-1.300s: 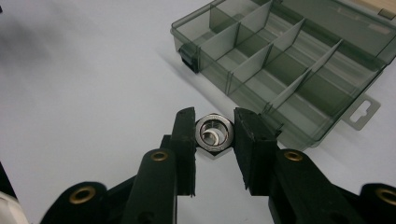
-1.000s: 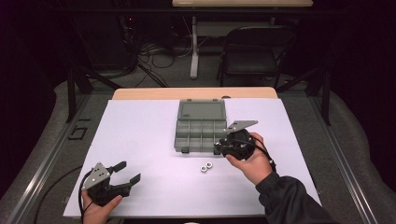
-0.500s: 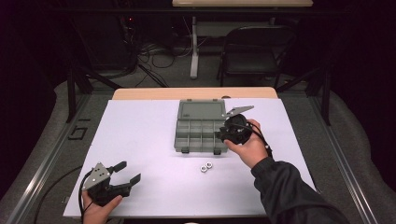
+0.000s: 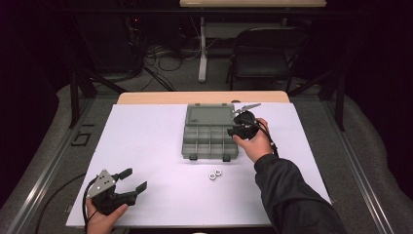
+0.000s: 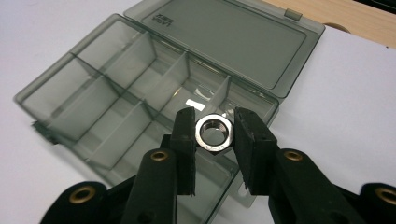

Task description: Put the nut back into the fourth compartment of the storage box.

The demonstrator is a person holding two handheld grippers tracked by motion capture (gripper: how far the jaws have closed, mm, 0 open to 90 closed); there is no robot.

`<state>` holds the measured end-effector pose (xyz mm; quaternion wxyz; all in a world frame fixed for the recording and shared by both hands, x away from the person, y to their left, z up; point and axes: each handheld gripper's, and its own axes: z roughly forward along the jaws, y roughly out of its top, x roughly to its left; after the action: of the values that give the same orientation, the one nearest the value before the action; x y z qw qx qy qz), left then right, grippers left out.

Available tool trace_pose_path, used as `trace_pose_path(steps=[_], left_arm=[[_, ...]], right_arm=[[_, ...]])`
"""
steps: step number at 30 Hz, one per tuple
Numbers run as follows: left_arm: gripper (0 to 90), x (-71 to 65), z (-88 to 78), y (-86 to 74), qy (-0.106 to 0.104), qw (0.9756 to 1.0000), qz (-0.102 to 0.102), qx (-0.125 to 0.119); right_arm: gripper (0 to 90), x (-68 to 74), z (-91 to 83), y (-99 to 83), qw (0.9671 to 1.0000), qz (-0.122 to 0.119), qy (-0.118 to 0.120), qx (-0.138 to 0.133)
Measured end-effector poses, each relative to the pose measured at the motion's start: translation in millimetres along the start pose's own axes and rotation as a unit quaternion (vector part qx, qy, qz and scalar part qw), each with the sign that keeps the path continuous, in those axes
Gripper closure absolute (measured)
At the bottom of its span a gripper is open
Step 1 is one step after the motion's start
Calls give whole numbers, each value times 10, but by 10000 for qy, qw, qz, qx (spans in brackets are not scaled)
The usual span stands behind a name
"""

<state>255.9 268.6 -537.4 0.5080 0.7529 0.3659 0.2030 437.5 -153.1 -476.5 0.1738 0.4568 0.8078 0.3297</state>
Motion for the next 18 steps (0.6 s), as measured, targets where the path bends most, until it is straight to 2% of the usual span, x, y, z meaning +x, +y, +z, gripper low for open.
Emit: trace_pose_path(steps=[5, 12, 18], left_arm=[[243, -4, 1, 2, -19, 10000, 11, 24], [244, 5, -2, 0, -7, 10000, 17, 31], [244, 3, 0, -1, -26, 10000, 18, 24]], right_arm=[[702, -31, 138, -2, 9999, 58, -102, -27], [701, -90, 338, -22, 9991, 186, -368, 103], [701, -65, 399, -33, 9992, 150, -366, 87]])
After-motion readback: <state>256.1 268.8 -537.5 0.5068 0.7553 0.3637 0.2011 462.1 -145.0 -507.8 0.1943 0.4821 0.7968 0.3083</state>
